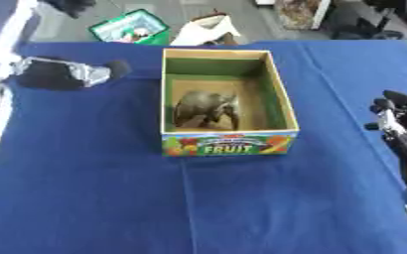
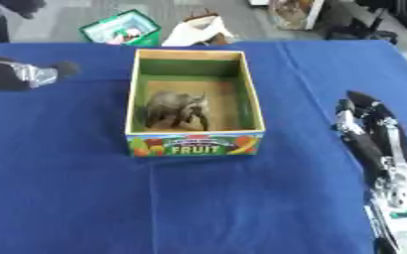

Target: Pick up objects on the table and place them in the box.

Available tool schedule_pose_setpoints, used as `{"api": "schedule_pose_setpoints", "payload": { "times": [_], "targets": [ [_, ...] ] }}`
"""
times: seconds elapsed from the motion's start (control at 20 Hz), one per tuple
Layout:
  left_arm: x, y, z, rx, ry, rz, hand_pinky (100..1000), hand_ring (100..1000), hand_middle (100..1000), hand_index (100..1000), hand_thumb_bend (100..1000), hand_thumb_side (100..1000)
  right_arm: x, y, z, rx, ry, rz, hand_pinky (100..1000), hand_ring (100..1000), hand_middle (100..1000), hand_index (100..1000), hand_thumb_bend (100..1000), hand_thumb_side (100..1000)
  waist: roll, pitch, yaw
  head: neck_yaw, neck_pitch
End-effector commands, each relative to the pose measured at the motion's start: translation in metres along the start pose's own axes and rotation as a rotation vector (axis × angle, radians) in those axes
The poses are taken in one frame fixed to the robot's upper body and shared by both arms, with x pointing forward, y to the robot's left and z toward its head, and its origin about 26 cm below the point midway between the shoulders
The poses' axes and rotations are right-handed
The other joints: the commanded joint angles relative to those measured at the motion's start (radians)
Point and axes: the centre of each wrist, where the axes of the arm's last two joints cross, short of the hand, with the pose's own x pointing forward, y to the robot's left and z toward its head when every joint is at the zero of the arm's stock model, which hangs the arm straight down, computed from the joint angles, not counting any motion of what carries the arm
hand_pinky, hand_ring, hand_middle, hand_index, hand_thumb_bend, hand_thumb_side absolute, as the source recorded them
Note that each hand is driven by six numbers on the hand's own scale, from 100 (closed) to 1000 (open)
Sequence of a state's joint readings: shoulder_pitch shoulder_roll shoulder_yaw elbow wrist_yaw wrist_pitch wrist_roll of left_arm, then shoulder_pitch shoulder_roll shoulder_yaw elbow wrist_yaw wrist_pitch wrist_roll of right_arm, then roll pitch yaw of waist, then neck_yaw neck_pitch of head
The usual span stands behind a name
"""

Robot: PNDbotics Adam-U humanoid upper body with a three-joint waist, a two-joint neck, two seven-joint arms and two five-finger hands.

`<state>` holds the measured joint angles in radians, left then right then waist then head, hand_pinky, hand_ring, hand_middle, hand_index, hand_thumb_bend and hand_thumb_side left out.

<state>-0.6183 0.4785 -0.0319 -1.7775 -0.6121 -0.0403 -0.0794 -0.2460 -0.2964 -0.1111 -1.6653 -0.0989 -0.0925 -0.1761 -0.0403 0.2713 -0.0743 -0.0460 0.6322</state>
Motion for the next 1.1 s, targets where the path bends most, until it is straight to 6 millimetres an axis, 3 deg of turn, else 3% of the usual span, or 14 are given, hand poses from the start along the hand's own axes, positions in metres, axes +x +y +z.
{"api": "schedule_pose_setpoints", "payload": {
  "times": [0.05, 0.5, 1.1],
  "targets": [
    [-0.009, 0.019, 0.013, 0.058, 0.061, -0.045, 608, 512, 493, 645, 701, 378, 0.008, -0.009, -0.006, -0.01, -0.03, 0.027, 571, 750, 678, 791, 100, 374, 0.0, -0.014, 0.001, -0.008, -0.01],
    [-0.036, 0.01, 0.064, 0.035, 0.244, -0.026, 598, 496, 478, 634, 622, 371, 0.008, -0.012, -0.005, -0.027, -0.029, 0.031, 570, 750, 678, 790, 100, 374, 0.0, -0.008, 0.013, -0.021, -0.012],
    [-0.046, -0.014, 0.089, 0.035, 0.355, 0.108, 591, 503, 485, 630, 529, 396, 0.008, -0.011, -0.005, -0.034, -0.032, 0.027, 570, 750, 677, 790, 100, 373, -0.005, -0.007, 0.016, -0.006, -0.01]
  ]
}}
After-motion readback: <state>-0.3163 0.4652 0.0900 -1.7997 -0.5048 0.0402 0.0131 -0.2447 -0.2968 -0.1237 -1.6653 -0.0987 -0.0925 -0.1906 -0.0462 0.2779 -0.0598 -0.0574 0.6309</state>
